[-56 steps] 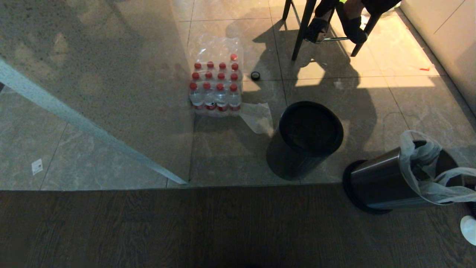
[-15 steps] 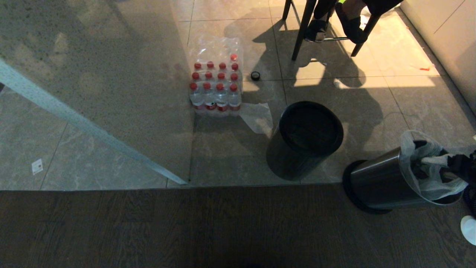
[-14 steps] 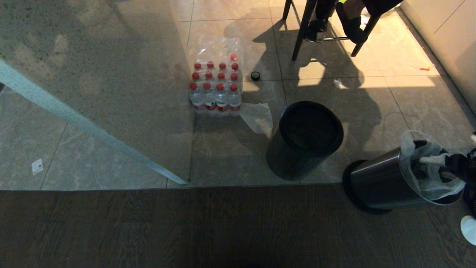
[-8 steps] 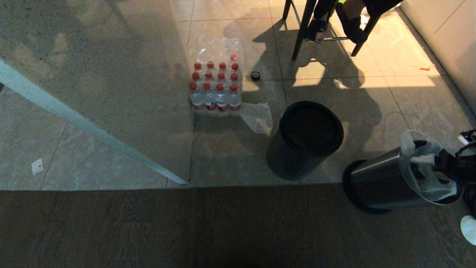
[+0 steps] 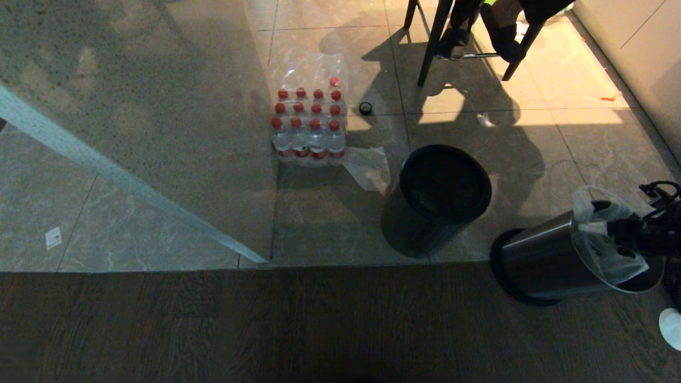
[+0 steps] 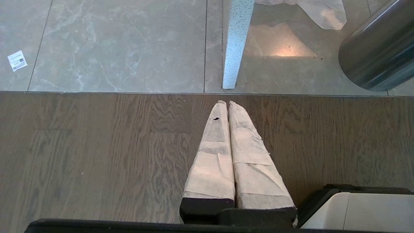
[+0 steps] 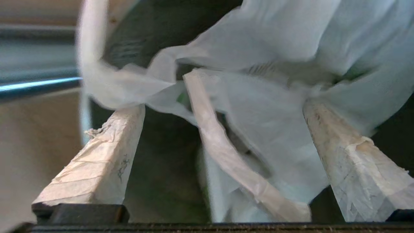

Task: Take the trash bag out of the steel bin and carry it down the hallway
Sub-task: Pick up the trash bag

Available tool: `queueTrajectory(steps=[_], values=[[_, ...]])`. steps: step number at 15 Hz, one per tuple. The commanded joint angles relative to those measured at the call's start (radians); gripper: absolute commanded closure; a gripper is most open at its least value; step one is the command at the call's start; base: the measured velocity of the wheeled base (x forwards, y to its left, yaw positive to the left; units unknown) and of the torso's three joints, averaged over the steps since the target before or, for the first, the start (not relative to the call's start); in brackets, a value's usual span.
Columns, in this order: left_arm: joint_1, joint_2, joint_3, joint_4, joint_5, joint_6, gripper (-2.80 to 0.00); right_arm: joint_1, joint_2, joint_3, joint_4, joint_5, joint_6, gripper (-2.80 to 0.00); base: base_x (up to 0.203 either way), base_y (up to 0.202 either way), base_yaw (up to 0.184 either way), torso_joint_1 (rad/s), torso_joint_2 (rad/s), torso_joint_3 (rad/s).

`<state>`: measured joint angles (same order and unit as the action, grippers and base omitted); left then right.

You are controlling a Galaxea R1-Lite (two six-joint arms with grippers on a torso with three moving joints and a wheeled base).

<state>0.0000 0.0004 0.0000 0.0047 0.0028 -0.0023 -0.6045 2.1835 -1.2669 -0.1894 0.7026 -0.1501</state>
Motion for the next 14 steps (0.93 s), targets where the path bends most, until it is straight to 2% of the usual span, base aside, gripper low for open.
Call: queueTrajectory(steps=[1, 6, 14], values=[[0.0, 0.0, 0.0, 0.0, 0.0, -0.001, 0.0, 0.003, 0.037, -0.027, -0.001, -0.015, -0.028, -2.8, 0.0, 0.0, 0.0, 0.0, 0.0, 0.0], [0.0, 0.0, 0.0, 0.0, 0.0, -0.001, 0.0, 0.004, 0.079, -0.063, -0.001, -0.025, -0.062, -2.8, 0.0, 0.0, 0.0, 0.0, 0.0, 0.0], [0.0, 0.0, 0.0, 0.0, 0.0, -0.001, 0.0, 0.028, 0.133, -0.118, -0.002, -0.052, -0.063, -2.8, 0.0, 0.0, 0.0, 0.0, 0.0, 0.0]])
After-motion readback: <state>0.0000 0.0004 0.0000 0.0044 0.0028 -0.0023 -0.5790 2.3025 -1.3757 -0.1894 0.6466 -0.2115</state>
